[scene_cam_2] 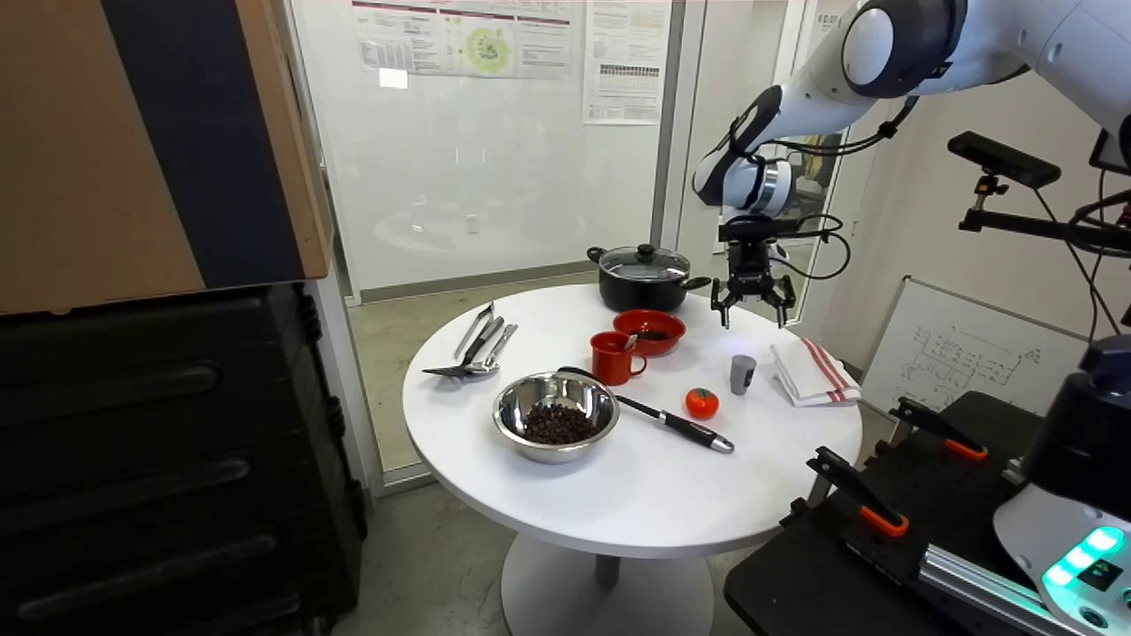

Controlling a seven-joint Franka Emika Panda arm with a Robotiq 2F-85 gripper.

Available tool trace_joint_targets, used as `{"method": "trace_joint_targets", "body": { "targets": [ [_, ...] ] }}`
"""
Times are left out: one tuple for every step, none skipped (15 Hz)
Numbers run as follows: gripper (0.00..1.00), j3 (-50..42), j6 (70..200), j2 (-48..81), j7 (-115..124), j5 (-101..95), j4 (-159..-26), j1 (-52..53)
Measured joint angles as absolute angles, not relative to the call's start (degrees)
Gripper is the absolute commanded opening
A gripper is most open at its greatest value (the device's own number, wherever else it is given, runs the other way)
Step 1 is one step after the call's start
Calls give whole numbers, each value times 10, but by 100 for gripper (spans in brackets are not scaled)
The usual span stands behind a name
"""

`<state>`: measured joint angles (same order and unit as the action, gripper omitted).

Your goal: Place the seasoning bottle upside down

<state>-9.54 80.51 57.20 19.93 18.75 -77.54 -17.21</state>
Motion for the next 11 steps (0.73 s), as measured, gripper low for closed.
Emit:
{"method": "trace_joint_targets", "body": {
  "targets": [
    [100,-93,790,564,189,190,-778,-174],
    [100,-91,775,557,179,193,-780,-176],
    [100,-89,757,551,171,195,-781,-177],
    [100,-86,738,546,163,196,-782,-177],
    [100,-84,721,542,157,197,-784,-177],
    [100,-81,708,538,152,197,-786,-176],
    [100,-79,700,535,147,197,-788,-176],
    [100,-78,697,534,145,197,-789,-175],
    [100,-78,697,534,144,197,-790,-175],
    [100,-78,696,534,144,197,-790,-175],
    [100,-78,696,534,143,197,-791,-176]
  ]
}}
